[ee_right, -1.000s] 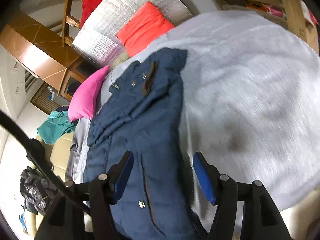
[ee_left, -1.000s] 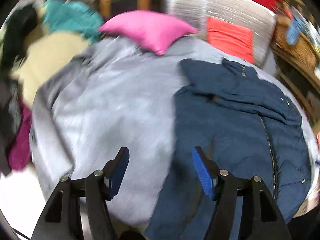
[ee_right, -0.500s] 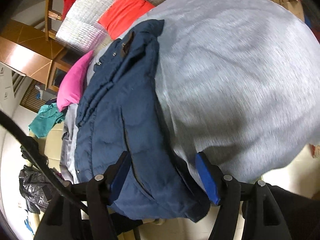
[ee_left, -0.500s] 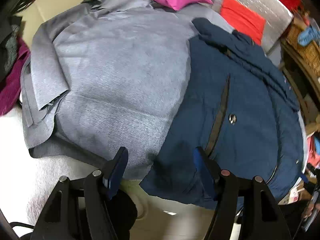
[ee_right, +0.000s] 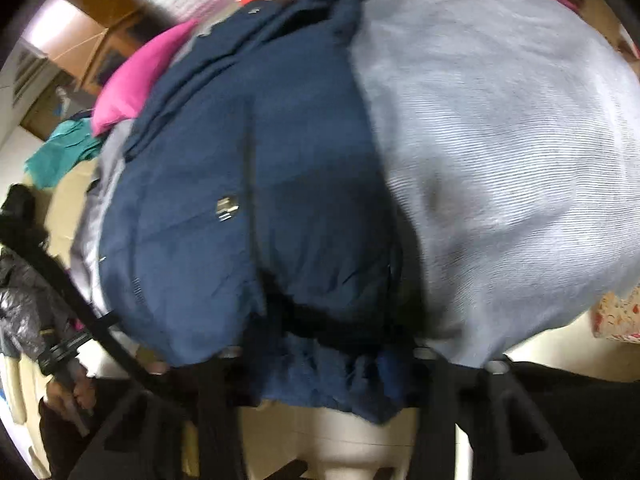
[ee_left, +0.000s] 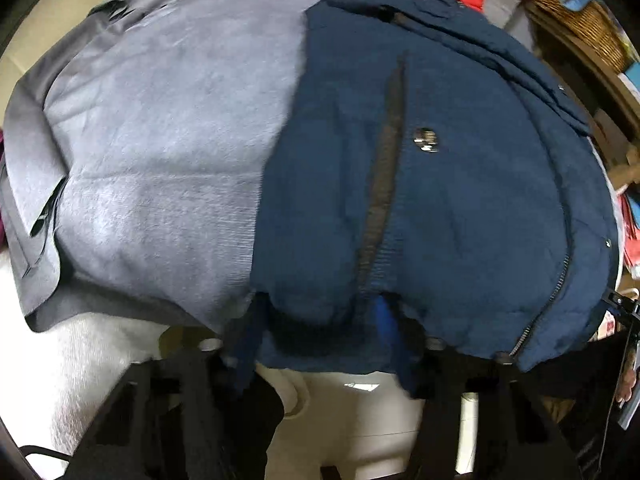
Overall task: Fold large clothes
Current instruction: 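Grasp the jacket hem with both tools and lift it over the body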
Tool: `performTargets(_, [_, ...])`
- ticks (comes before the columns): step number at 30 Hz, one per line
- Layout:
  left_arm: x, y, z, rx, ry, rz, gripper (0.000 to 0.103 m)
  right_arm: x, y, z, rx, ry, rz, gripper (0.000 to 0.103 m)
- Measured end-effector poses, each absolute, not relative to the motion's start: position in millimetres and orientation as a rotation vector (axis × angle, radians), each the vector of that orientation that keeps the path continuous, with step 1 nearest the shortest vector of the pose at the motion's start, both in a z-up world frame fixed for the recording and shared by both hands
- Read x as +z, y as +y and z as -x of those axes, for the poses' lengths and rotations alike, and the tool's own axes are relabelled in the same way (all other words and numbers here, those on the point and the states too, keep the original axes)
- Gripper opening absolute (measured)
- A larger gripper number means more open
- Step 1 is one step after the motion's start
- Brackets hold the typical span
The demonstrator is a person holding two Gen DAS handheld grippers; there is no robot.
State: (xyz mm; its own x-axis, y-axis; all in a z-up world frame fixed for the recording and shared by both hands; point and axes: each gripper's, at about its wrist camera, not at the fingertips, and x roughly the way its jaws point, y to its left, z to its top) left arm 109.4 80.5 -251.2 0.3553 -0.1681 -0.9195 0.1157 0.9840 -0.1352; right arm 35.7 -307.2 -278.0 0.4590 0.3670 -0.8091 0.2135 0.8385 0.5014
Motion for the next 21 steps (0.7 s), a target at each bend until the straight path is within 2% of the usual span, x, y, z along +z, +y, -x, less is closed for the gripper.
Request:
performTargets(2, [-249.2, 81.9, -106.3, -0.19, 1.186, 0.055, 0.041, -268.1, -300.8, -30.1, 0.16, 1.062, -0.583, 0.03])
performTargets(4, [-247.9, 84.8, -106.3, -0.195, 1.182, 0.074, 0.039, -252.4, -293.3, -25.4, 0.248, 0.979, -0.571, 0.03])
performTargets(7, [-248.9, 87.8, -108.0, -0.189, 1.186, 0.084, 0.039, -247.3, -289.9, -26.5, 0.306, 0.943, -0.572, 0.03])
performTargets(10, [-251.8, 85.7, -111.8, -0.182, 1.193, 0.073, 0.045, -270.5, -293.5, -39.3, 0.253, 1.055, -0.616, 0.036])
performTargets(12, [-252.5, 85.0, -112.7, -0.19, 1.192, 0.076, 0.044, -284.1, -293.9, -46.3, 0.234, 1.109, -0.639, 0.036])
performTargets(13, [-251.3, 86.0, -112.3, -0.198, 1.187, 0.09, 0.041, -284.0, -295.2, -46.4, 0.24, 1.107, -0.649, 0.036])
performTargets(14, [-249.0, 89.2, -112.1, -0.21, 1.18, 0.107, 0.03, -278.9, -295.2, -44.4, 0.254, 1.092, -0.644, 0.031])
performTargets(16, [-243.3, 90.1, -110.0, -0.253, 1.157, 0.137, 0.018, -259.2, -289.8, -39.3, 0.309, 1.009, -0.61, 0.023])
performTargets(21, [-220.3, 83.1, -102.5, -0.353, 1.052, 0.136, 0.015, -219.8, -288.8, -29.9, 0.424, 0.814, -0.59, 0.021])
